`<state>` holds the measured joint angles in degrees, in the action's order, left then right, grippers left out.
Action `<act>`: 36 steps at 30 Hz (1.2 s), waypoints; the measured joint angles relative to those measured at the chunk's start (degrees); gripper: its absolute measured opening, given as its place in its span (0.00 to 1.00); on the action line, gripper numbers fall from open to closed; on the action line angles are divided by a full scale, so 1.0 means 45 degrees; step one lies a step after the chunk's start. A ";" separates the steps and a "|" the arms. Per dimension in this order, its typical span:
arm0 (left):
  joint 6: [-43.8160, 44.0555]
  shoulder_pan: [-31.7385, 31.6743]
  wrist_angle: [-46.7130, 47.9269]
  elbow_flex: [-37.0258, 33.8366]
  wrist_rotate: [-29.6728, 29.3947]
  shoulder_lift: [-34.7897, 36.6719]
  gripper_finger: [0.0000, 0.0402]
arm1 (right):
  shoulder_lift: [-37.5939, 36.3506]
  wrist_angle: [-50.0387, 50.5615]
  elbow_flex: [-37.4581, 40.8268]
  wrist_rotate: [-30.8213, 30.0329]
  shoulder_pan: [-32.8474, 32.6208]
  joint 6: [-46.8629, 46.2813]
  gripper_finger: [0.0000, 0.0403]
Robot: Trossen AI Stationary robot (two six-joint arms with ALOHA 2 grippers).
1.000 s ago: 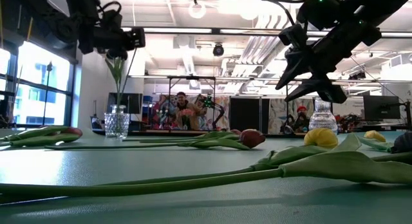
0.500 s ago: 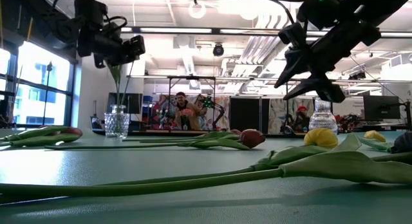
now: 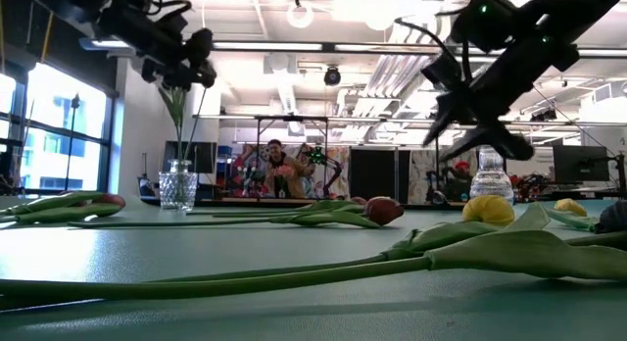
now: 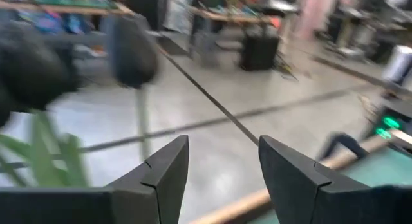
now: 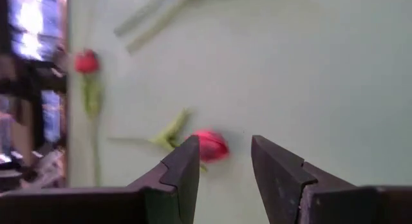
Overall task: Sort flowers into vase by color
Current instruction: Put the black flower into the left transparent vase
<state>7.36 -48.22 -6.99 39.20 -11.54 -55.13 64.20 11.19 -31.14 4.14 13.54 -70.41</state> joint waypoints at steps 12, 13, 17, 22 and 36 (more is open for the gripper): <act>-0.2189 0.3162 0.3332 0.0755 0.1410 0.0563 0.44 | 0.0000 0.0405 0.0000 0.3282 -0.1249 0.2502 0.32; -0.2238 0.3582 0.3524 0.0811 0.1336 0.0563 0.44 | 0.0000 0.0428 0.0000 0.3097 -0.1300 0.2543 0.32; -0.2267 0.5448 0.4064 0.1055 0.0633 0.0571 0.44 | 0.0000 0.0466 0.0000 0.2437 -0.1354 0.2655 0.32; -0.2545 0.8037 0.4163 0.1626 0.0052 0.0568 0.44 | 0.0000 0.0615 0.0000 0.2190 -0.1346 0.2778 0.32; 0.0263 1.4035 -0.0878 0.1671 0.0618 -0.5053 0.41 | 0.0000 0.0973 0.0000 0.1501 -0.1346 0.3368 0.32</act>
<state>8.54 14.94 -10.94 46.72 -8.76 -77.87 64.20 15.57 -31.14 10.90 7.49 -55.26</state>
